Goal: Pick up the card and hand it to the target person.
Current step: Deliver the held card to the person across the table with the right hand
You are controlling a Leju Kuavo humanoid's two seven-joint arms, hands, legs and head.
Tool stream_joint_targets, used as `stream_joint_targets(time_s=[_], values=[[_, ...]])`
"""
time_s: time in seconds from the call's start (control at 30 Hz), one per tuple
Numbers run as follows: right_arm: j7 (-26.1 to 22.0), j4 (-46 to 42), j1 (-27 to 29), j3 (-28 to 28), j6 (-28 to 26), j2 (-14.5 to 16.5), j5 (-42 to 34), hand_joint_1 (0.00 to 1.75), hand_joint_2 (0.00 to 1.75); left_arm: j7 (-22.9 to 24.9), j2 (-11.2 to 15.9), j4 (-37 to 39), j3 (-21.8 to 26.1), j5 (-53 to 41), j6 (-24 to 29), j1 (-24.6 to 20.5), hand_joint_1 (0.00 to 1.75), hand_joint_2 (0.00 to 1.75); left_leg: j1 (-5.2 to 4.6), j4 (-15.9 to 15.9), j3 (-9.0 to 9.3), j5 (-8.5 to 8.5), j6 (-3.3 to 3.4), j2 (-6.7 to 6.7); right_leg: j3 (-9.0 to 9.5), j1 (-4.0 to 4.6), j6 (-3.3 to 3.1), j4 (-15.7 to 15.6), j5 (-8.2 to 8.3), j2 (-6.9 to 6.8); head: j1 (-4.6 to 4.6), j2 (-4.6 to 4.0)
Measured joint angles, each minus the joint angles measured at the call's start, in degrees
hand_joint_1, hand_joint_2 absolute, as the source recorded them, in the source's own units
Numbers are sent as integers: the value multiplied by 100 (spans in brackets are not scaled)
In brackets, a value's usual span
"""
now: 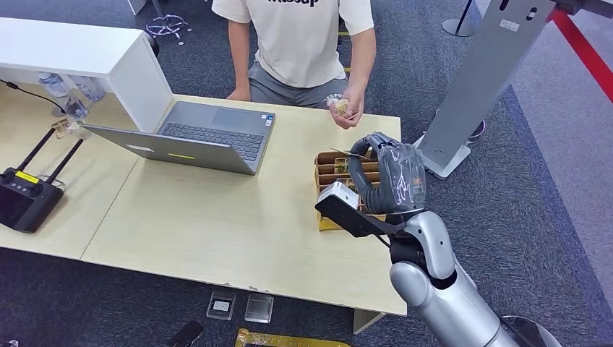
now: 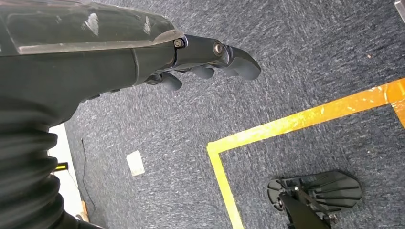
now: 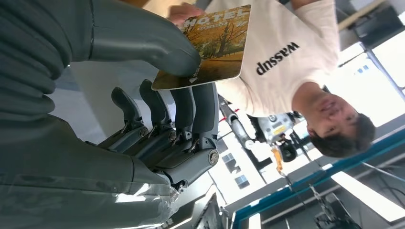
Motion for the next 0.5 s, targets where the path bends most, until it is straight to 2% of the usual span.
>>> stream_joint_targets(time_s=[0.23, 0.37, 0.5], values=[[-1369, 1212, -174, -15, -1344, 351, -347, 147, 175, 43, -18, 0, -52, -2, 2, -78, 0, 175, 0, 0, 0, 0, 0, 0, -1, 0, 0, 1, 0, 0, -4, 0], [-1818, 1751, -184, -203, -1446, 560, -82, 147, 175, 72, -26, 0, -94, -2, 5, -91, 0, 175, 0, 0, 0, 0, 0, 0, -2, 0, 0, 1, 0, 0, -1, 0], [-2018, 2123, -170, -475, -1459, 758, 330, 147, 175, 98, -26, 0, -145, -2, -10, -91, 0, 175, 0, 0, 1, 0, 0, 0, -3, 0, 0, 0, 0, 0, -2, 0]])
